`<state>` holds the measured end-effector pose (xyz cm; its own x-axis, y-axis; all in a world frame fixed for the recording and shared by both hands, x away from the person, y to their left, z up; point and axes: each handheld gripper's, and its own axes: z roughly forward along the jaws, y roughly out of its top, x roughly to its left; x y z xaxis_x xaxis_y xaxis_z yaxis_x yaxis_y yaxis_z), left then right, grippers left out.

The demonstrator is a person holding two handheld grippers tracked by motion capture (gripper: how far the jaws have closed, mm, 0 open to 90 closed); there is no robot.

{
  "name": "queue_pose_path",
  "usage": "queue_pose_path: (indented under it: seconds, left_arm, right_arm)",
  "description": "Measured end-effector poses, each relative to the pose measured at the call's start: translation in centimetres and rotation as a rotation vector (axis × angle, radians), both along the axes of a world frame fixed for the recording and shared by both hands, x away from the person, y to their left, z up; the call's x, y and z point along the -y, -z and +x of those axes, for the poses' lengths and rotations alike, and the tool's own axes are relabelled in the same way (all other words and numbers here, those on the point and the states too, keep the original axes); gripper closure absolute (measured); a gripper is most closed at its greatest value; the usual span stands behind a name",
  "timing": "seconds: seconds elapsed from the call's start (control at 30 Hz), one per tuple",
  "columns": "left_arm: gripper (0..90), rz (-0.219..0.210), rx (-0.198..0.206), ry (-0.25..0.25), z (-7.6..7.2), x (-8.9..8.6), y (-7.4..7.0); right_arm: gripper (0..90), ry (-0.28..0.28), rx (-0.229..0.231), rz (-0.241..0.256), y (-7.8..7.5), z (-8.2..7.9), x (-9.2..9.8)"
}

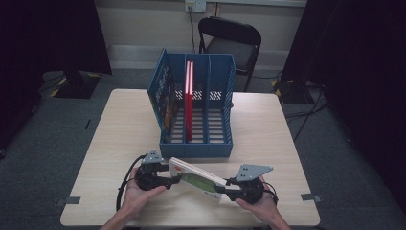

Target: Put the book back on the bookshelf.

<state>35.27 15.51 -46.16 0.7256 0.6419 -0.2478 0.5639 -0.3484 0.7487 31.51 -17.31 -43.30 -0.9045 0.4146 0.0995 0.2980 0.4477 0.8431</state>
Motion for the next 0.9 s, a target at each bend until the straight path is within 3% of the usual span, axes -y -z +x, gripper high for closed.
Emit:
queue_pose_path:
  seconds: [0.07,0.13,0.33,0.9]
  left_arm:
    - [32.4,0.001,0.013,0.011,-0.1,0.3,0.0]
    - [36.1,0.031,0.044,0.017,-0.5,0.6,0.0]
    - [36.4,0.043,0.058,0.014,-0.6,0.7,0.0]
    - [39.5,0.035,0.041,0.013,-0.5,0.6,-0.1]
  right_arm:
    - [70.8,0.007,-0.007,0.007,0.2,0.1,-0.2]
    - [70.3,0.011,-0.002,0.003,0.3,0.2,-0.5]
    - [69.0,0.019,-0.005,0.004,0.8,0.6,-1.6]
    - [70.2,0.038,-0.016,-0.032,2.1,1.3,-4.1]
